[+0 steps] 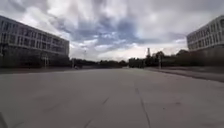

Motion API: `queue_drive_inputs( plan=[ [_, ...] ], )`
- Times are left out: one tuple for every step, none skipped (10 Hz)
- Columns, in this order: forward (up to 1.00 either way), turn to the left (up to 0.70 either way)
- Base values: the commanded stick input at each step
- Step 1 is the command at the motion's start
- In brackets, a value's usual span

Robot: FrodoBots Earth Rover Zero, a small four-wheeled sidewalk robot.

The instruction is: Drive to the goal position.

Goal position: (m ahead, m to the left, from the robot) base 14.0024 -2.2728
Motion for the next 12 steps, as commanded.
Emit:
queue_drive_inputs(
  plan=[
    [1.0,0.0],
    [1.0,0.0],
    [1.0,0.0],
    [1.0,0.0],
    [1.0,0.0],
    [1.0,0.0],
    [1.0,0.0],
    [1.0,0.0],
    [1.0,0.0],
    [1.0,0.0],
    [1.0,0.0],
    [1.0,0.0]
  ],
)
